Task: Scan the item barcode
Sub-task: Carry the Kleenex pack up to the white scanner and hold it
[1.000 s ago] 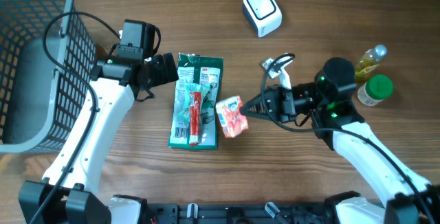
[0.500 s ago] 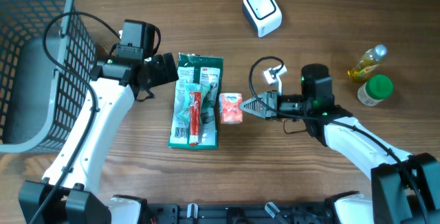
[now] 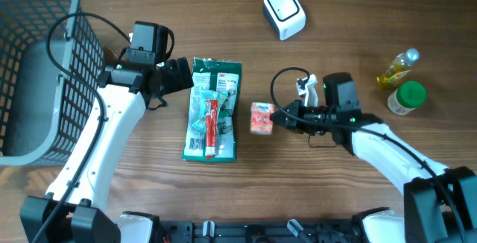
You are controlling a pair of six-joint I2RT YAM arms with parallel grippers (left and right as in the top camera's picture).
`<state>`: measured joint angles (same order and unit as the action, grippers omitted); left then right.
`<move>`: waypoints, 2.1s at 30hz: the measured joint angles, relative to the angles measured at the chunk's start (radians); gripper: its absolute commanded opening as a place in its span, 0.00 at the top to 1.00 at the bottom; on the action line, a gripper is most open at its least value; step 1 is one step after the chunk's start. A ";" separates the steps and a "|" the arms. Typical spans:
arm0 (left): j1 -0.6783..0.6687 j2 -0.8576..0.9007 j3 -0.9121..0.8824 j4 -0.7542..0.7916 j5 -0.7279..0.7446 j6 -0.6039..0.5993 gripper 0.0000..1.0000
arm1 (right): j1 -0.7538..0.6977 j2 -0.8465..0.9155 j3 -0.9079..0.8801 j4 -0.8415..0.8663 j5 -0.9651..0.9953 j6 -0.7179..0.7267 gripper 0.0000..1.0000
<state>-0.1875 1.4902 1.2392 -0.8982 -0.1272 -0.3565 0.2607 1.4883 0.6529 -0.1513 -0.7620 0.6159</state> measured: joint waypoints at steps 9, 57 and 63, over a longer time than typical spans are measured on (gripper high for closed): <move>0.000 0.000 0.000 0.000 0.001 0.000 0.00 | 0.000 0.000 0.490 -0.645 0.285 -0.192 0.96; 0.000 0.000 0.000 0.000 0.000 0.000 0.00 | 0.181 0.638 0.982 0.047 1.398 -1.139 0.96; 0.000 0.000 0.000 0.000 0.000 0.000 0.00 | 0.181 0.578 0.978 -0.076 1.395 -1.046 0.96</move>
<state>-0.1875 1.4902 1.2392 -0.8982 -0.1268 -0.3565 0.4416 2.0666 1.6314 -0.2272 0.6327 -0.4305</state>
